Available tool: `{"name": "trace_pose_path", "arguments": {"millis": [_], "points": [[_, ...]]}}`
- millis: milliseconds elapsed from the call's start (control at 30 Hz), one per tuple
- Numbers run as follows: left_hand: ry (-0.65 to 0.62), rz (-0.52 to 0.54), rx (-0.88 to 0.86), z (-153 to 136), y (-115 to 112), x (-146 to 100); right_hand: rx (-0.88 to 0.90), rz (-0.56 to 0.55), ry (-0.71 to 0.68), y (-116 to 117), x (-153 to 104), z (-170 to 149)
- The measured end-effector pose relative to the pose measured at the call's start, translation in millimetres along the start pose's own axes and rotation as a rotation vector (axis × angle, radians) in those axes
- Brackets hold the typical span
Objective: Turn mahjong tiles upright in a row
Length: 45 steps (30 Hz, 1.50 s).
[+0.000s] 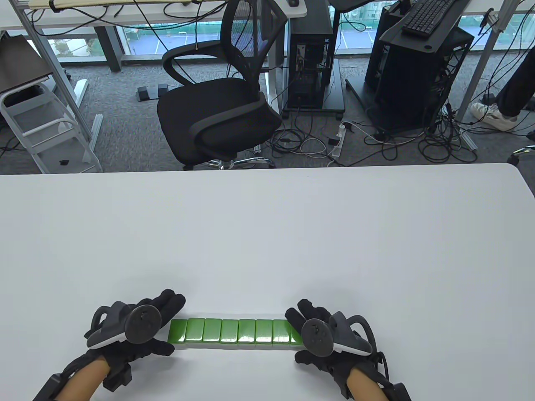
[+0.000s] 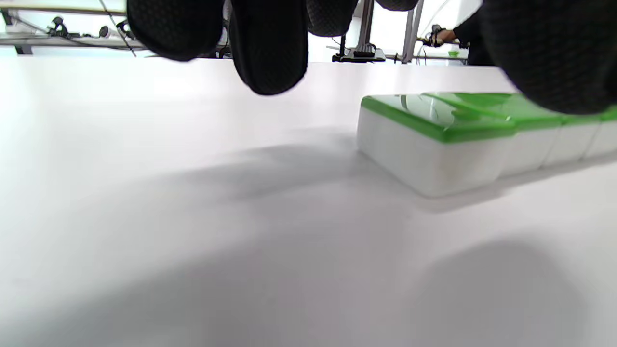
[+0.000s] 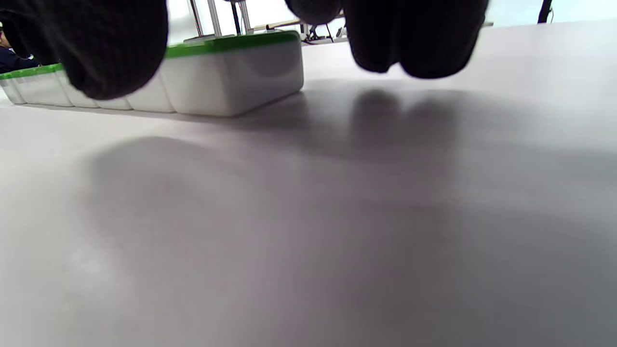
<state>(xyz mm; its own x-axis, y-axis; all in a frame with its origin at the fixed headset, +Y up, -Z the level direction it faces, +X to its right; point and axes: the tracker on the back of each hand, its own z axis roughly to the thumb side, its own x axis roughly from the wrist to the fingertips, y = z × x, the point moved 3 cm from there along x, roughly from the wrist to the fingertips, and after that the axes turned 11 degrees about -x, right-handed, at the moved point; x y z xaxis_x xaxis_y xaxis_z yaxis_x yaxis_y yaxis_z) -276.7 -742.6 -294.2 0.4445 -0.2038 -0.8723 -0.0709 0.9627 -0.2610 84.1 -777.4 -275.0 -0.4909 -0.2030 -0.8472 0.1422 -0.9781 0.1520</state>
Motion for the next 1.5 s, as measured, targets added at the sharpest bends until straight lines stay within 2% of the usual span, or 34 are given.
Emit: {"name": "trace_pose_path", "arguments": {"millis": [200,400,533,767,900,1033,1133,1200,1267,1333,1500], "points": [[-0.022,-0.061,0.012,6,-21,13,-0.032,-0.081,-0.006,0,4,9],[-0.082,-0.026,-0.088,6,-29,25,-0.071,-0.041,0.003,1,8,15],[-0.103,-0.108,-0.144,7,-35,33,-0.059,-0.009,-0.009,4,12,14],[-0.101,-0.178,-0.199,0,-42,36,0.141,0.074,-0.041,12,19,4],[-0.104,-0.177,-0.223,1,-42,35,0.132,0.094,-0.03,12,23,9],[-0.143,-0.185,-0.333,2,-43,31,0.385,0.06,-0.081,14,19,-1],[-0.134,-0.208,-0.465,-4,-42,34,0.481,0.074,-0.043,14,20,-14],[-0.118,-0.308,-0.697,-13,-47,42,0.706,0.17,-0.033,20,25,-27],[-0.095,-0.362,-0.844,-22,-50,51,0.787,0.19,0.002,24,28,-34],[-0.066,-0.399,-0.908,-27,-52,57,0.868,0.209,0.019,26,31,-39],[-0.014,-0.396,-0.99,-32,-51,70,1.0,0.197,0.064,28,37,-50]]}}
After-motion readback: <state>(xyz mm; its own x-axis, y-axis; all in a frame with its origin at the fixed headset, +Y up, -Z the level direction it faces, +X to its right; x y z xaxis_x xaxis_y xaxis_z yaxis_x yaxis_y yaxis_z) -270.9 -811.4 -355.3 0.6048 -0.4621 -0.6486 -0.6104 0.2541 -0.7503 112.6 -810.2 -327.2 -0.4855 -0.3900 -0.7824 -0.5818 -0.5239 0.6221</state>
